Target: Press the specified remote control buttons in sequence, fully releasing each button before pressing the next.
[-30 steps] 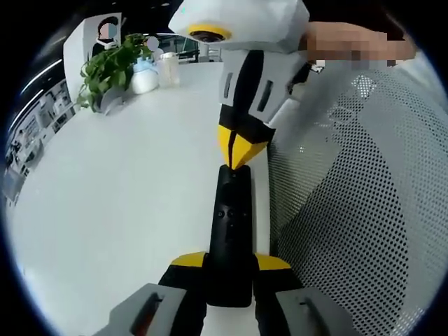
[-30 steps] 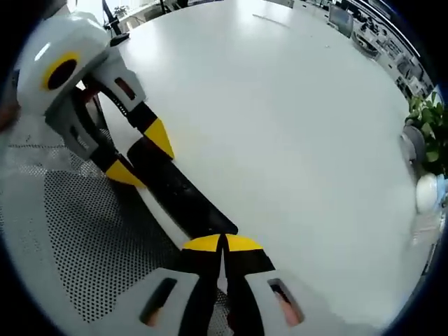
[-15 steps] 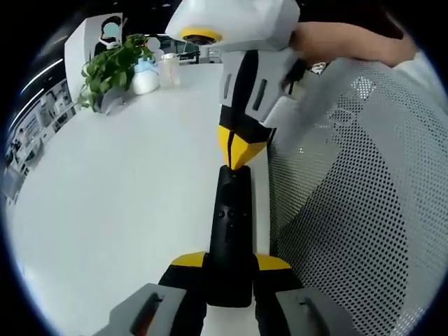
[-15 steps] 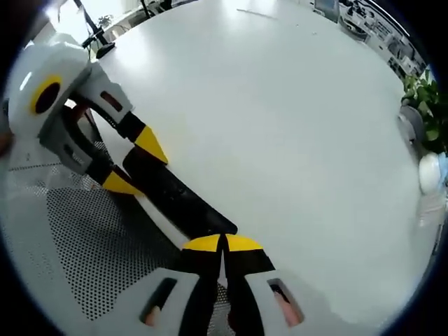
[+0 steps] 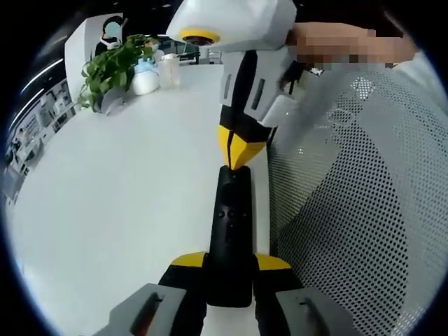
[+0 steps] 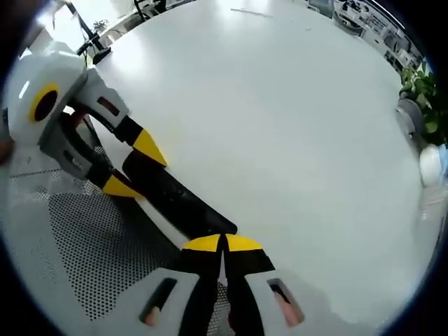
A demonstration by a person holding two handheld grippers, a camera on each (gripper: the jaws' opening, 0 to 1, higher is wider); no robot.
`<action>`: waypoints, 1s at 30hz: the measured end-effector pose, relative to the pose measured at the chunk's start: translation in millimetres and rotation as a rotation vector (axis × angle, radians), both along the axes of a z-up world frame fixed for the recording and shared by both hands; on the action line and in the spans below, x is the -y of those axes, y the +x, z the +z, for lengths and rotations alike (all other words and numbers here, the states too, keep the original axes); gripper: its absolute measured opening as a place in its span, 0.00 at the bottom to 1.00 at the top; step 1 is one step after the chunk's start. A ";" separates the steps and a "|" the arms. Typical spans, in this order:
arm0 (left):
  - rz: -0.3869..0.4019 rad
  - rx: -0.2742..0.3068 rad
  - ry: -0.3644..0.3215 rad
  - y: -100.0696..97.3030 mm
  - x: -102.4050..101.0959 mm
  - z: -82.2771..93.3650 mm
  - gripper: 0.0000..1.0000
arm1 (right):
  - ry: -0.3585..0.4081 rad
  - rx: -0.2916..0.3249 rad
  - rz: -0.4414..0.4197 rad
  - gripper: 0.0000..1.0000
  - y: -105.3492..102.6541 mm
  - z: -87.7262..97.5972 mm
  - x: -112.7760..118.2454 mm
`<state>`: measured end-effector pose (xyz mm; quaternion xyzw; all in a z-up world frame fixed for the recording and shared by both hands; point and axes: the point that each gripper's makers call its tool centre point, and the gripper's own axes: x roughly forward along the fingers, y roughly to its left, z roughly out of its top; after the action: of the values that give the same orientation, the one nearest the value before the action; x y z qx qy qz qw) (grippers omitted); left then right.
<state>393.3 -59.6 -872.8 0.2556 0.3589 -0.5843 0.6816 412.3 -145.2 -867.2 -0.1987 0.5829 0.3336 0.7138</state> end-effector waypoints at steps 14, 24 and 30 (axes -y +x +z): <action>-0.013 0.009 0.006 -0.1 0.2 -0.1 0.24 | 0.026 -0.010 0.017 0.00 -2.8 1.0 -9.2; -0.013 0.008 0.004 -0.1 0.4 0.1 0.24 | 0.016 0.002 0.036 0.00 -3.0 1.0 -9.4; -0.011 0.009 -0.002 0.5 1.9 -0.1 0.24 | 0.048 -0.024 0.033 0.00 -7.7 2.3 -16.3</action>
<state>393.9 -61.6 -872.9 0.2595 0.3539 -0.5873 0.6801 404.7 -128.9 -864.9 -0.1872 0.5799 0.3616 0.7056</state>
